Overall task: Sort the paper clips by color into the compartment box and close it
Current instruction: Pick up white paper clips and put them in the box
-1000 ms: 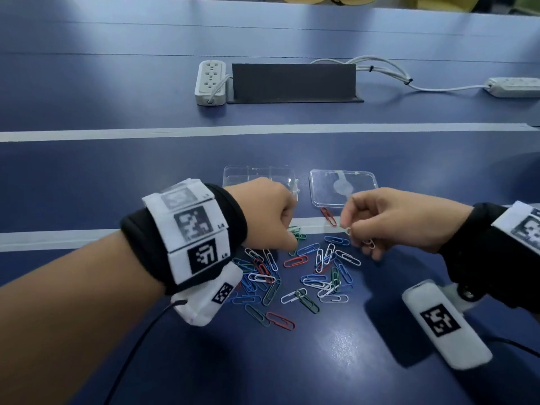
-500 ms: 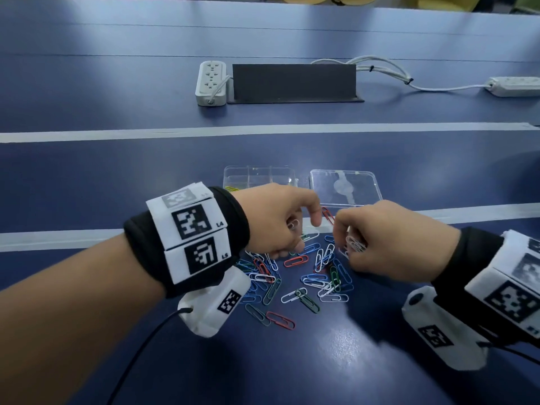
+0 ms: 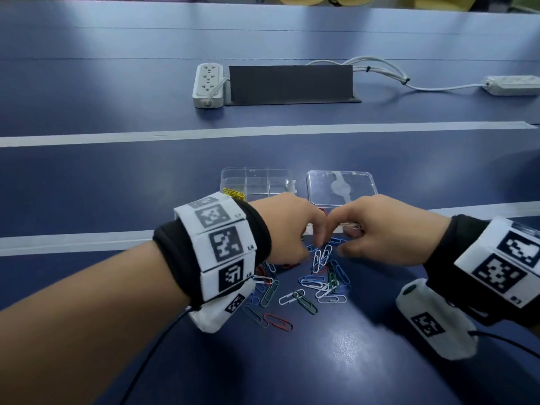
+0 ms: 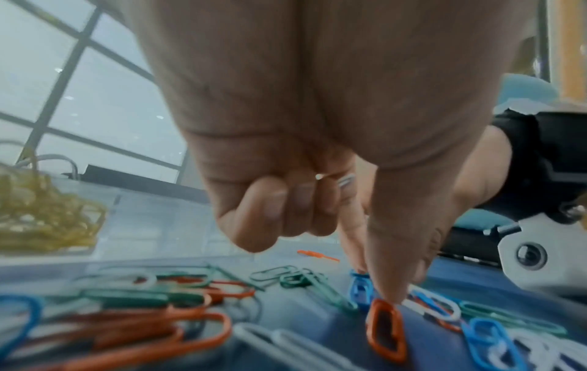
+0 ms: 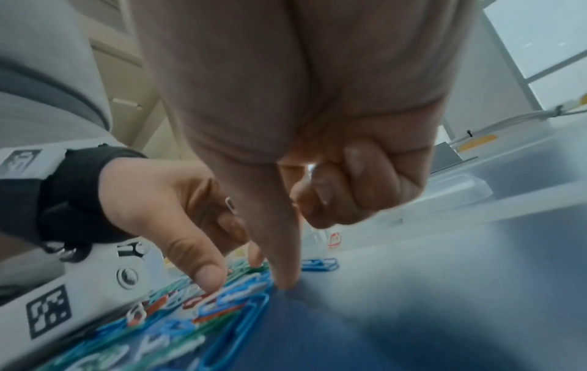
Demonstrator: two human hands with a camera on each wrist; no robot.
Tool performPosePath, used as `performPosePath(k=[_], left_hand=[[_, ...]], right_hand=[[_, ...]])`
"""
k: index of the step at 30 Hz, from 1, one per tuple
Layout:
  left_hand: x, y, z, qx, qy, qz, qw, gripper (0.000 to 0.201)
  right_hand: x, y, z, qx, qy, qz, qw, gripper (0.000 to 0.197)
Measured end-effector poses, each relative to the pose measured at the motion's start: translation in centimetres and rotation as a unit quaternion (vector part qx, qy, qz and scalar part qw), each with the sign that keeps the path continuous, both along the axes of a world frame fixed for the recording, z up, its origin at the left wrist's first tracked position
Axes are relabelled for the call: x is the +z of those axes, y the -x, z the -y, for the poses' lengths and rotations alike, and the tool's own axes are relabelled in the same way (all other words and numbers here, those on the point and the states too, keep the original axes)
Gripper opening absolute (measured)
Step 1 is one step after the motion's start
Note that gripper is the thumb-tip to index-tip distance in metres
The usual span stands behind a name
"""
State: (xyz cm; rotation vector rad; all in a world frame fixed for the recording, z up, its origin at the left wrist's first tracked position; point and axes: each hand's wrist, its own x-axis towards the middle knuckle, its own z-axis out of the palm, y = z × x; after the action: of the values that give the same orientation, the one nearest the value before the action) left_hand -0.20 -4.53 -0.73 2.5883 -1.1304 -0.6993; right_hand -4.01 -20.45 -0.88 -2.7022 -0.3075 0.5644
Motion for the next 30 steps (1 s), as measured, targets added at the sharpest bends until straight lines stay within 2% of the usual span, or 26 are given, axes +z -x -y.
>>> performPosePath(k=[3, 8, 11, 16, 22, 27, 30], left_hand=[[0.0, 0.0, 0.2, -0.025, -0.004, 0.021, 0.999, 0.021], [-0.1, 0.2, 0.4, -0.058, -0.013, 0.057, 0.997, 0.013], [-0.1, 0.2, 0.3, -0.067, -0.012, 0.062, 0.996, 0.014], [-0.3, 0.3, 0.3, -0.073, -0.002, 0.061, 0.995, 0.025], [-0.1, 0.4, 0.2, -0.090, -0.008, 0.060, 0.994, 0.016], [0.0, 0.4, -0.7, -0.055, 0.013, 0.034, 0.998, 0.003], [0.8, -0.5, -1.7, 0.001, 0.024, 0.044, 0.999, 0.013]], right_hand=[[-0.3, 0.0, -0.2, 0.017, 0.008, 0.020, 1.000, 0.019], [-0.5, 0.4, -0.1, 0.037, 0.042, 0.047, 0.997, 0.007], [-0.3, 0.5, 0.1, 0.049, 0.064, 0.052, 0.995, 0.015], [0.6, 0.5, 0.3, 0.010, 0.080, 0.042, 0.996, 0.018], [0.9, 0.6, 0.2, -0.053, 0.052, -0.020, 0.997, 0.028], [0.6, -0.1, 0.0, -0.059, 0.030, -0.036, 0.997, 0.036], [0.8, -1.1, -0.2, -0.064, 0.015, -0.033, 0.997, 0.033]])
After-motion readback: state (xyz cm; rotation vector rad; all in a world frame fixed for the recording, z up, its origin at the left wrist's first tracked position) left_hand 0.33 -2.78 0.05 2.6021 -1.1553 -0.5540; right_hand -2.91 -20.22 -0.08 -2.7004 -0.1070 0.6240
